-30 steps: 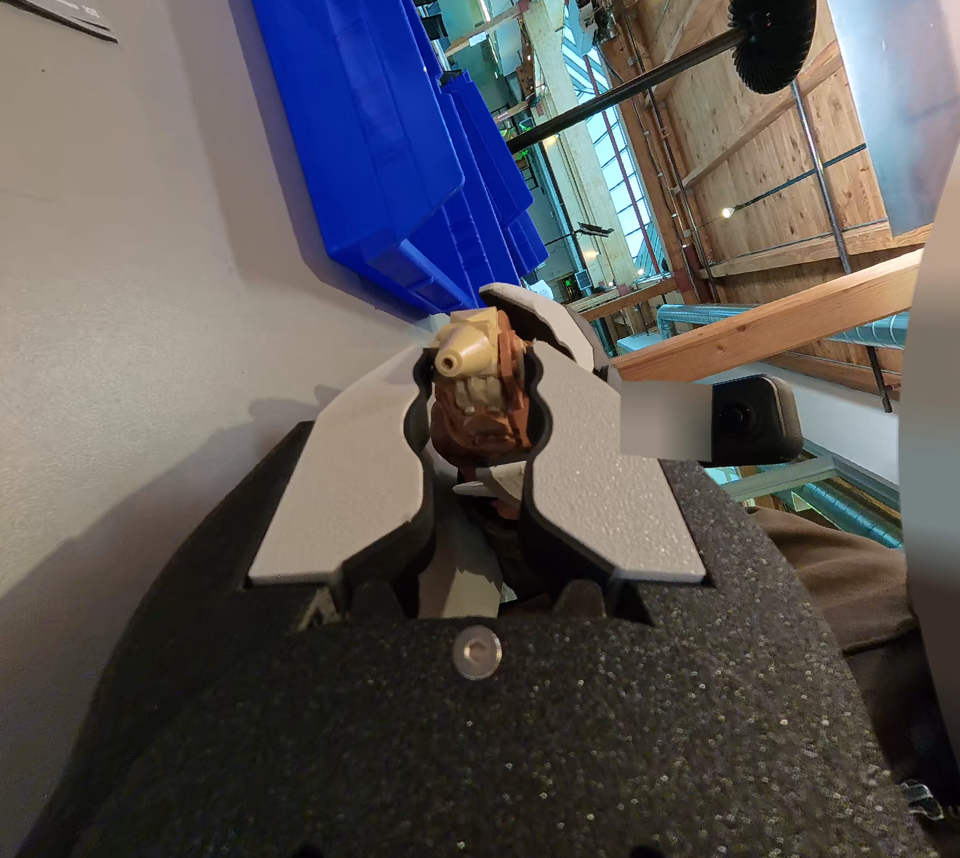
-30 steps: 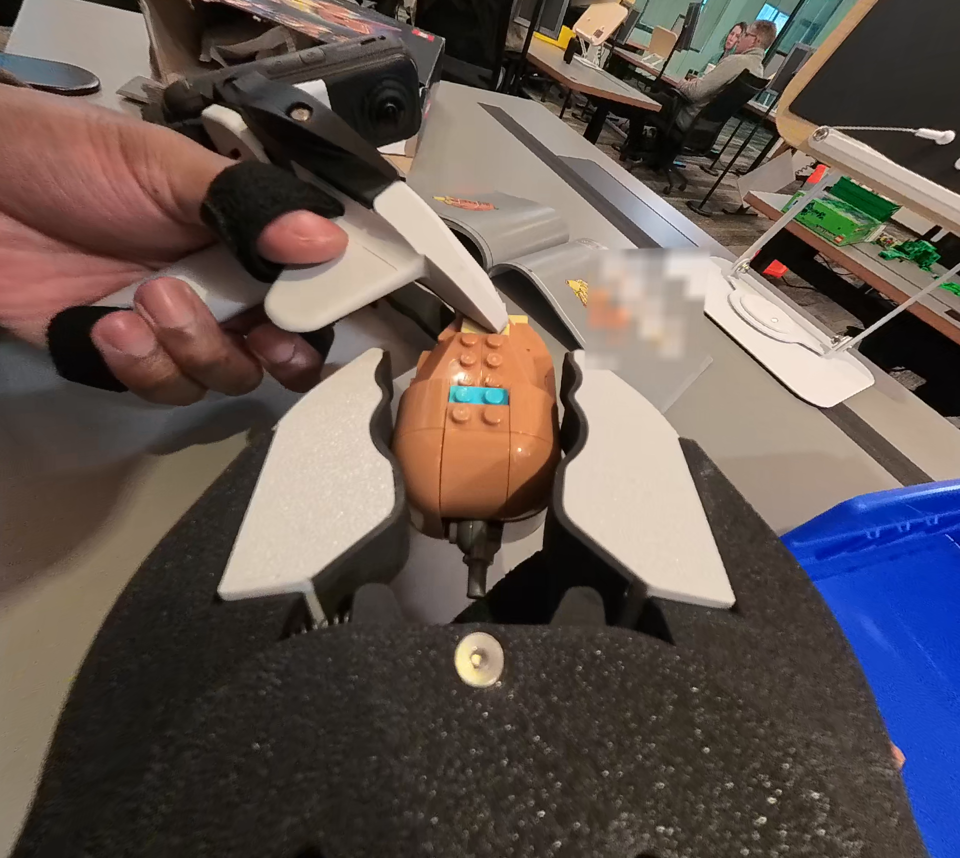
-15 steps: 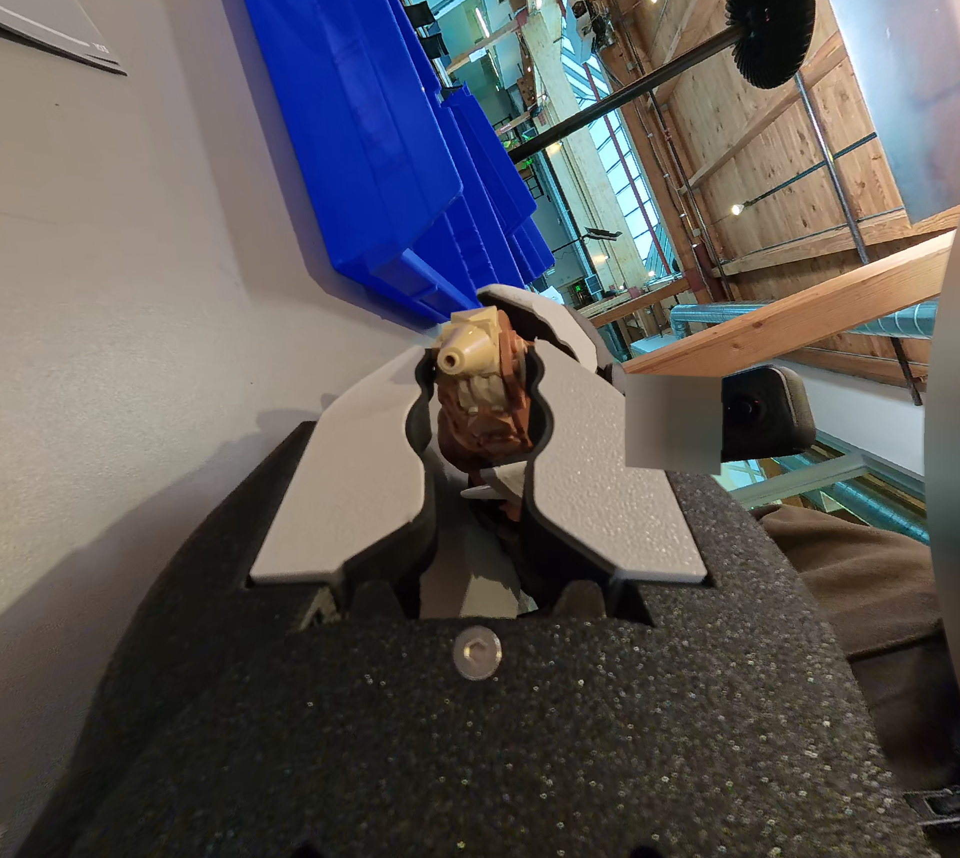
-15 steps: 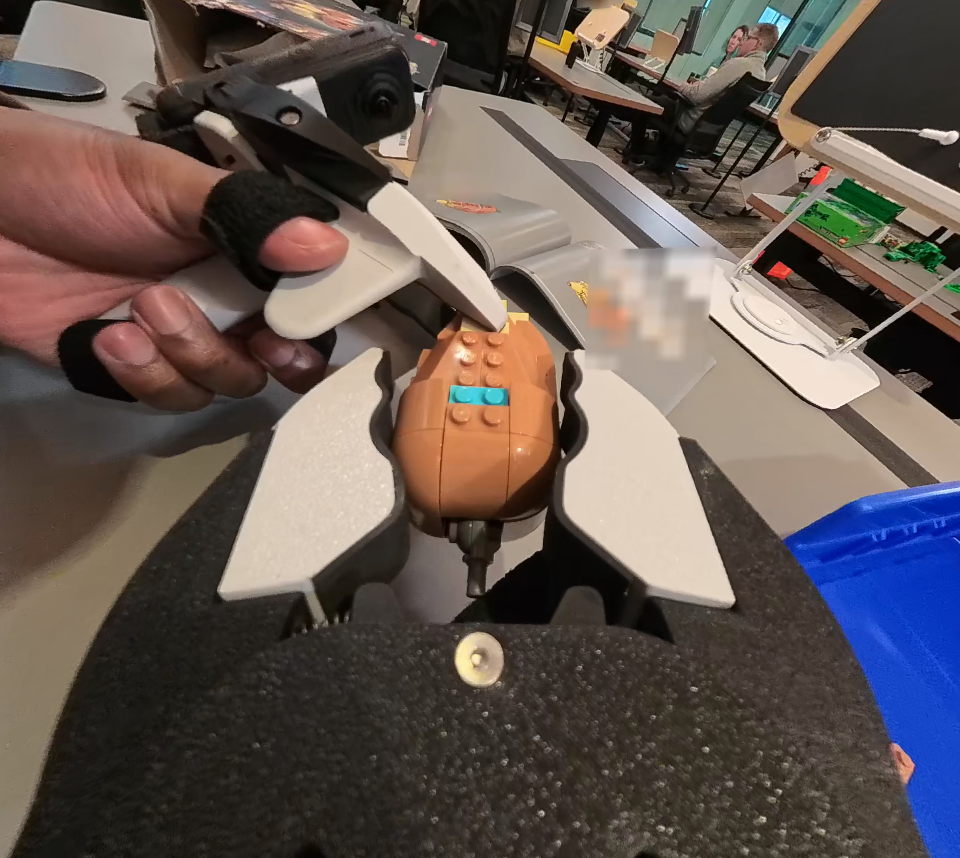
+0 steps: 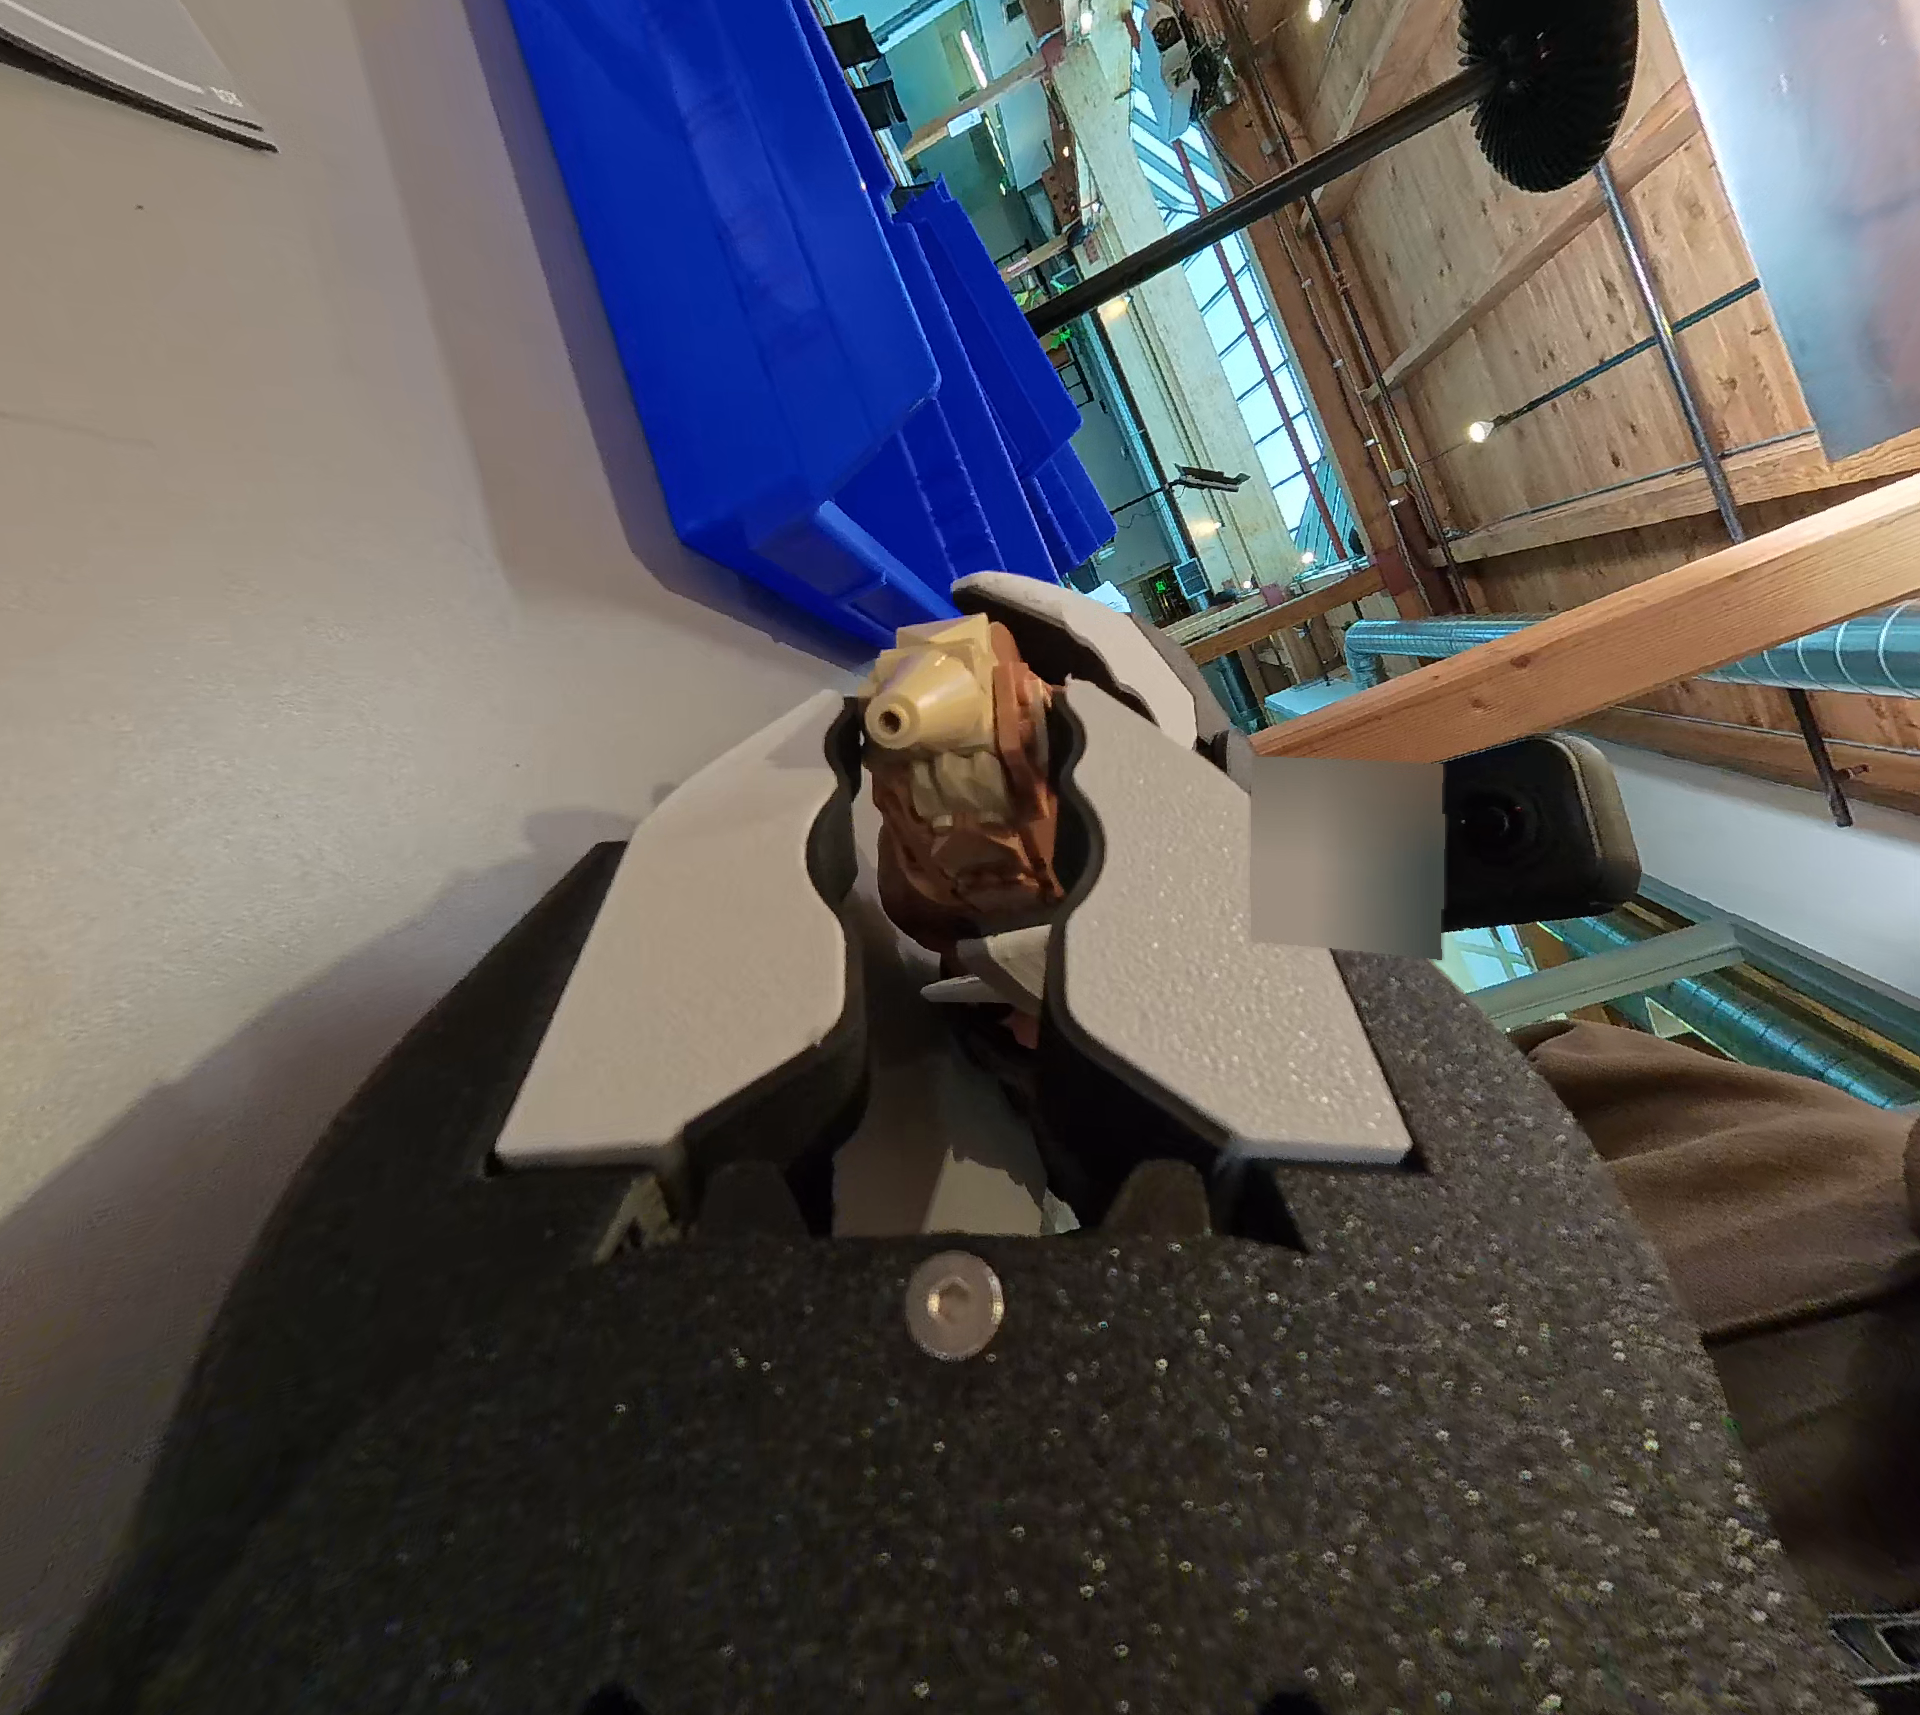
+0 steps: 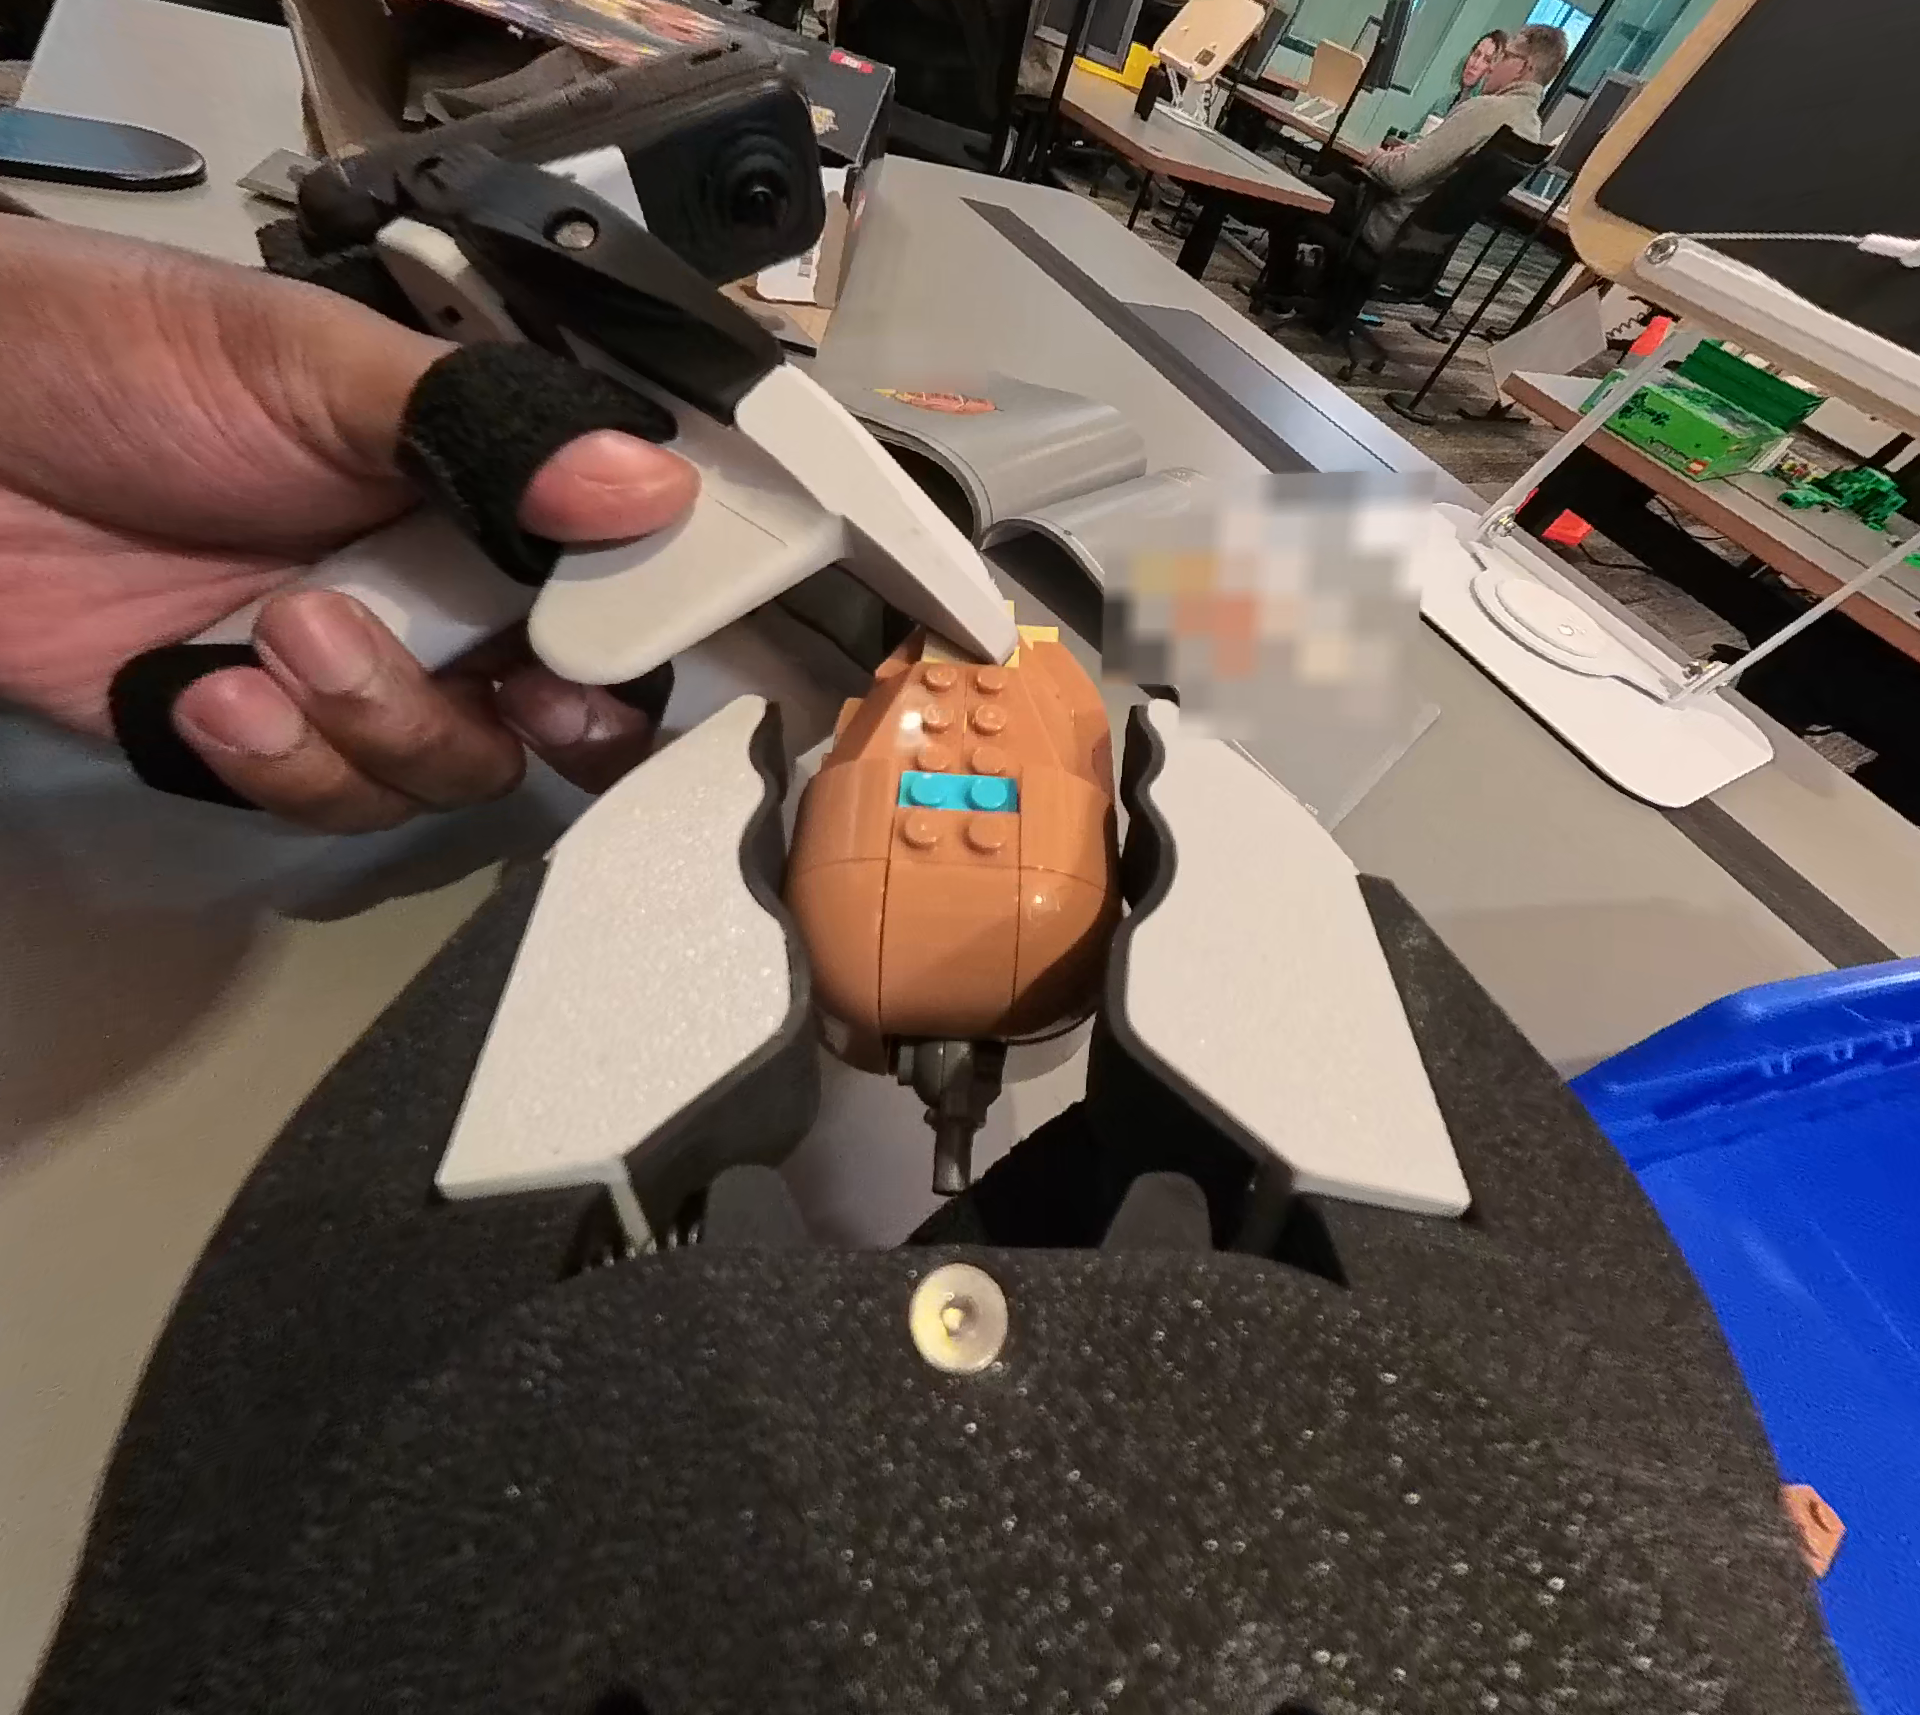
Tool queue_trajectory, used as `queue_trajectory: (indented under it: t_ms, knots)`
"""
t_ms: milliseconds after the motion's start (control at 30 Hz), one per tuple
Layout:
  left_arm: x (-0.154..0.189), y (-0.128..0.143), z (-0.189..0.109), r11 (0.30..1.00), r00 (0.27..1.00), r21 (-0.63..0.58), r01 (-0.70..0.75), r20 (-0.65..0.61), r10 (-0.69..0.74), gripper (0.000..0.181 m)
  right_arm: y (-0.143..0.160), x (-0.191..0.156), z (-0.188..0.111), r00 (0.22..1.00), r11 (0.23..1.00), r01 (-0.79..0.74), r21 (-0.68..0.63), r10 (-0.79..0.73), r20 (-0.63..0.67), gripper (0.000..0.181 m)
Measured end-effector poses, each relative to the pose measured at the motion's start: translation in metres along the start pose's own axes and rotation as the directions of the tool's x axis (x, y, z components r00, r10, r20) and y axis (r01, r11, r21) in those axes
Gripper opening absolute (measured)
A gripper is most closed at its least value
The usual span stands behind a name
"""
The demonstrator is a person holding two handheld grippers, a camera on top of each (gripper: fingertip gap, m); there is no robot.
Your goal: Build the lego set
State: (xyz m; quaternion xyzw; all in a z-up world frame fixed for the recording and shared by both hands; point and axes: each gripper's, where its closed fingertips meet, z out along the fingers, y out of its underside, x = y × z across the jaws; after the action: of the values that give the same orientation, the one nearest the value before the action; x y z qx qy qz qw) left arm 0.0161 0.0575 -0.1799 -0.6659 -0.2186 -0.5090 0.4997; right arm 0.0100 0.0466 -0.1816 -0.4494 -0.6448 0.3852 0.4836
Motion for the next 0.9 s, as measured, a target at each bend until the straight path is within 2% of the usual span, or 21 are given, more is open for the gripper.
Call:
queue_trajectory:
  t_ms: [600, 900]
  knots:
    - [-0.003, -0.002, 0.001, 0.999, 1.0, 0.034, 0.011, 0.02, -0.012, 0.034, -0.001, -0.002, 0.001, 0.999, 0.999, -0.038, 0.019, 0.037, 0.018, 0.063]
    - [-0.009, -0.003, -0.003, 0.999, 0.999, 0.044, 0.011, 0.047, -0.013, 0.033, 0.009, -0.005, 0.007, 0.999, 0.998, -0.039, -0.046, 0.04, 0.013, 0.064]
